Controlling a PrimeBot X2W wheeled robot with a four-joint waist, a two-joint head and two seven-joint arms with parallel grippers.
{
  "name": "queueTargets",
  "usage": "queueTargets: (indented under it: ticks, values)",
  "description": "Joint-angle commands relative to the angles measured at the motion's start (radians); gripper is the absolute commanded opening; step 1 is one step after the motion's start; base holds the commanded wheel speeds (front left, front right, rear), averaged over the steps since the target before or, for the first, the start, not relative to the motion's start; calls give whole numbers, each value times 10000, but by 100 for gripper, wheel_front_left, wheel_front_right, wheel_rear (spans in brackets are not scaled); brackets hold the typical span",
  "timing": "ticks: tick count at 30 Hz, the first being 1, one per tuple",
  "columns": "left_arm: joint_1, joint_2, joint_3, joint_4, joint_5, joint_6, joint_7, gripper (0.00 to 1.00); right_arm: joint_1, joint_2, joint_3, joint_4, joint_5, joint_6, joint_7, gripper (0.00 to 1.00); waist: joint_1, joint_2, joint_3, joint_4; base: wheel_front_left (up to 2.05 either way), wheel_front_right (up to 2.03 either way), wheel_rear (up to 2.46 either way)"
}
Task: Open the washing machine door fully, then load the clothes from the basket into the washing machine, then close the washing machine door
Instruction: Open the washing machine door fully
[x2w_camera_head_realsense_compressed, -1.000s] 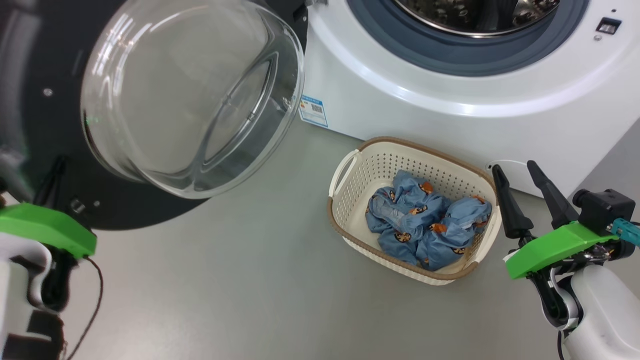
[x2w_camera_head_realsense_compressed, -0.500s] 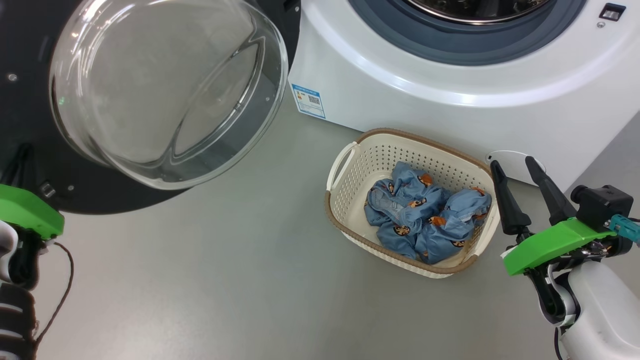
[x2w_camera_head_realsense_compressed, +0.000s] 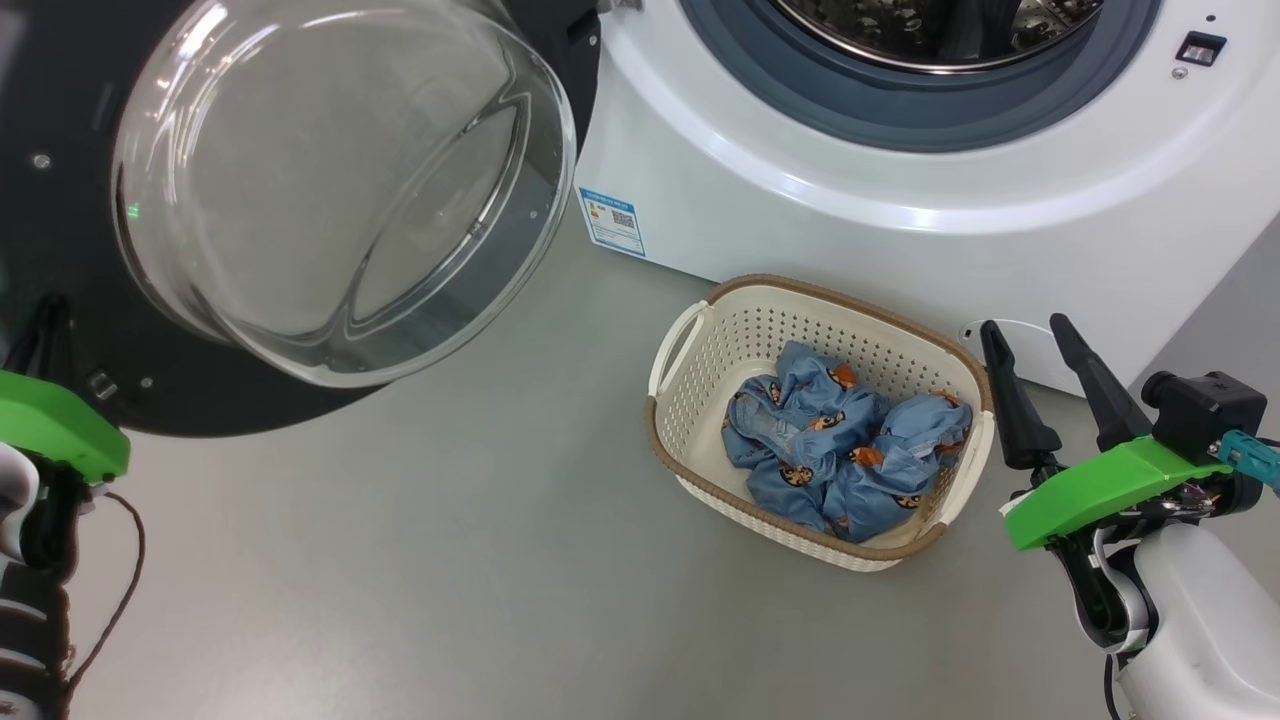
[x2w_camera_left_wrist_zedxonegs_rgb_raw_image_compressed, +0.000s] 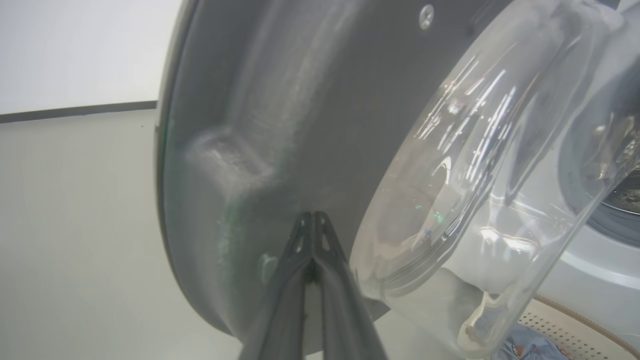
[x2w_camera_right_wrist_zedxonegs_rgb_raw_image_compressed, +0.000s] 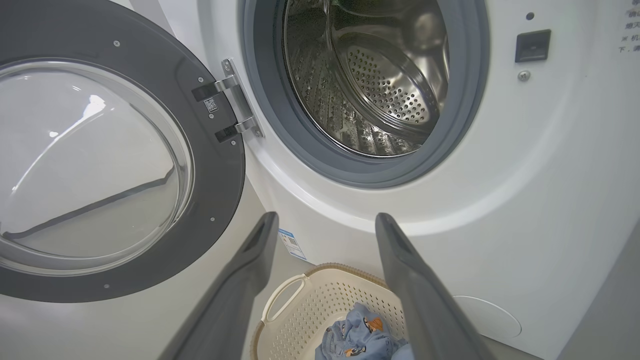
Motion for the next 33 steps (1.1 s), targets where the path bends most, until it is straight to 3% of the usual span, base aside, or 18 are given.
queueTargets:
  ticks: [1,9,21,22,23,25,33]
  values:
    - [-412,691,240,-80,85,6,-134,0,38,59,119,-219,-101,58,-124,100,0,0,-22,13,0,0,0]
    - [-81,664,-165,-92,-39,-42,-420,0,136,69,55,-239,-79,58,-124,100,0,0,-265,-59,0,0,0]
    - [1264,691,-862,-1603,-784,-48,-749,0,543,173,14,-344,-27,58,-124,100,0,0,-855,-688,0,0,0]
    - [1362,689,-888,-1749,-805,-48,-797,35,579,177,15,-356,-26,58,-124,100,0,0,-909,-763,0,0,0]
    - [1362,689,-888,-1749,-805,-48,-797,35,579,177,15,-356,-26,58,-124,100,0,0,-909,-763,0,0,0]
    - [1576,667,-917,-2043,-839,-48,-877,100,648,183,18,-386,-28,58,-124,100,0,0,-1008,-923,0,0,0]
    - [2566,575,-951,-3391,-858,184,-1044,100,857,148,188,-469,-9,58,-124,100,0,0,-1398,-1735,0,0,0]
